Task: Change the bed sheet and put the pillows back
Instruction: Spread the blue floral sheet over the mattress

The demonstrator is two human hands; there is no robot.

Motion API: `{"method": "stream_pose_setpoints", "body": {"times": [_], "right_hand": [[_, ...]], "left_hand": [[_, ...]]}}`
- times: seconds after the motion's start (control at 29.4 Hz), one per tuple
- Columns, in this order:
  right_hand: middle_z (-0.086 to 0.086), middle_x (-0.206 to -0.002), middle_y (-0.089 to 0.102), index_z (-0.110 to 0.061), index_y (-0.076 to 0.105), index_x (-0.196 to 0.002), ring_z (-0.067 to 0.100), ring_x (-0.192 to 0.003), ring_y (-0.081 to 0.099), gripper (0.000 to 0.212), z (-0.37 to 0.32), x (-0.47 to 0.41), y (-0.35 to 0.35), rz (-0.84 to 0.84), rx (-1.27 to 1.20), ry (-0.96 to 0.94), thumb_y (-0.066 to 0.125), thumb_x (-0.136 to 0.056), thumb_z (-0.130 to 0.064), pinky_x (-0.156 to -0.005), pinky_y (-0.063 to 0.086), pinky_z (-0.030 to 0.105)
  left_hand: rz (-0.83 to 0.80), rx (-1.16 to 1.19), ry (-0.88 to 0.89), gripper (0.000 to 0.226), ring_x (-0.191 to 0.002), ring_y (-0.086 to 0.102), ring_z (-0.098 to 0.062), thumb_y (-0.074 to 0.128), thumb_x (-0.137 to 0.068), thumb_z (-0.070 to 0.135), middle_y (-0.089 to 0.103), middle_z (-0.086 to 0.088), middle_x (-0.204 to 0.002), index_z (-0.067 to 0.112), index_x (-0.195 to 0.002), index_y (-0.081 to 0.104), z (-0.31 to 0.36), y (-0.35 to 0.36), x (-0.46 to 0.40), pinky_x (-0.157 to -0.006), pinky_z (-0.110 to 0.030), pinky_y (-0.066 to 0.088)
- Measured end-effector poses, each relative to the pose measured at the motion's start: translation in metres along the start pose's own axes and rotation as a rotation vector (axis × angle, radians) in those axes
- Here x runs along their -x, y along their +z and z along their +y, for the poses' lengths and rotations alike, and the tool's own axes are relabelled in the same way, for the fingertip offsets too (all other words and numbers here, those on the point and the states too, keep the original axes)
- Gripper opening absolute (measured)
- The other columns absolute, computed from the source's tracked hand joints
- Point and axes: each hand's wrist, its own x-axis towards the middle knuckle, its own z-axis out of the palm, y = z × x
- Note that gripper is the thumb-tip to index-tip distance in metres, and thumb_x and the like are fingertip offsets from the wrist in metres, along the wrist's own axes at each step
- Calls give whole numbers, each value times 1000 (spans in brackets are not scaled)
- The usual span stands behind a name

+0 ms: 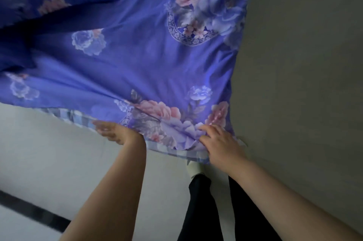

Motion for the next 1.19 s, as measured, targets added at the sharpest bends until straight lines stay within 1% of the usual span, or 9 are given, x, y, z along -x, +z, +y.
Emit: {"method": "stream_pose_setpoints", "body": {"times": [0.07,0.14,0.2,0.34,0.44,0.54,0.82,0.95,1.19], "right_hand": [[5,-98,67,-12,65,-87,28,-91,64,34,-3,4,13,96,-41,-53,80,-57,-9,-78,50,28],[7,-95,66,-14,58,-94,31,-89,64,33,-5,5,20,86,-107,-3,77,-66,-15,-73,48,33],[7,-107,65,-20,48,-111,34,-96,62,35,-4,1,24,82,-172,71,62,-80,-30,-71,46,37],[2,-110,66,-36,37,-132,32,-93,65,58,-2,-1,29,-32,8,199,55,-81,-56,-64,40,32],[3,-112,63,-31,43,-123,30,-95,64,32,-5,-2,32,-105,176,287,43,-92,-26,-65,38,31],[4,-113,61,-24,45,-124,26,-100,63,34,-5,-1,40,-123,305,316,41,-92,-16,-64,32,29],[13,-99,64,-18,66,-106,29,-90,66,21,15,18,73,-127,489,415,59,-86,-19,-74,50,30],[7,-121,57,-23,54,-123,26,-111,58,33,42,26,102,-278,471,476,34,-97,-21,-88,42,31],[1,-124,56,-27,54,-121,24,-116,51,32,61,28,132,-375,491,491,34,-96,-23,-96,34,32]], "left_hand": [[38,-107,287,56,-147,6,-23,35,-98,18,4,1,-160,24,-151,18,-3,-9,-6,-117,-42,8],[-23,-279,648,41,-143,21,-22,56,-83,6,31,-7,-152,12,-124,56,-7,-13,-22,-116,-39,10],[-115,-369,785,24,-119,52,-35,56,-76,-2,62,-21,-114,6,-98,60,-5,-13,-33,-109,-47,26],[-353,-601,800,21,-91,58,-44,60,-78,9,64,-27,-90,6,-98,54,-18,-14,-35,-75,-44,38],[-470,-726,928,23,-92,58,-39,62,-82,26,64,-19,-93,11,-100,55,-45,-14,-32,-74,-40,35],[-499,-756,1012,22,-91,55,-34,59,-84,32,65,-11,-94,13,-95,56,-63,-10,-30,-74,-37,31],[-639,-818,1117,30,-109,52,-27,51,-86,23,64,-3,-114,20,-115,57,-78,22,-4,-87,-35,33],[-701,-830,1137,30,-108,51,-27,50,-87,26,63,-1,-116,22,-116,56,-96,41,10,-88,-36,33],[-744,-841,1150,29,-108,53,-27,49,-88,27,63,0,-114,21,-115,57,-119,57,28,-86,-35,33]]}}
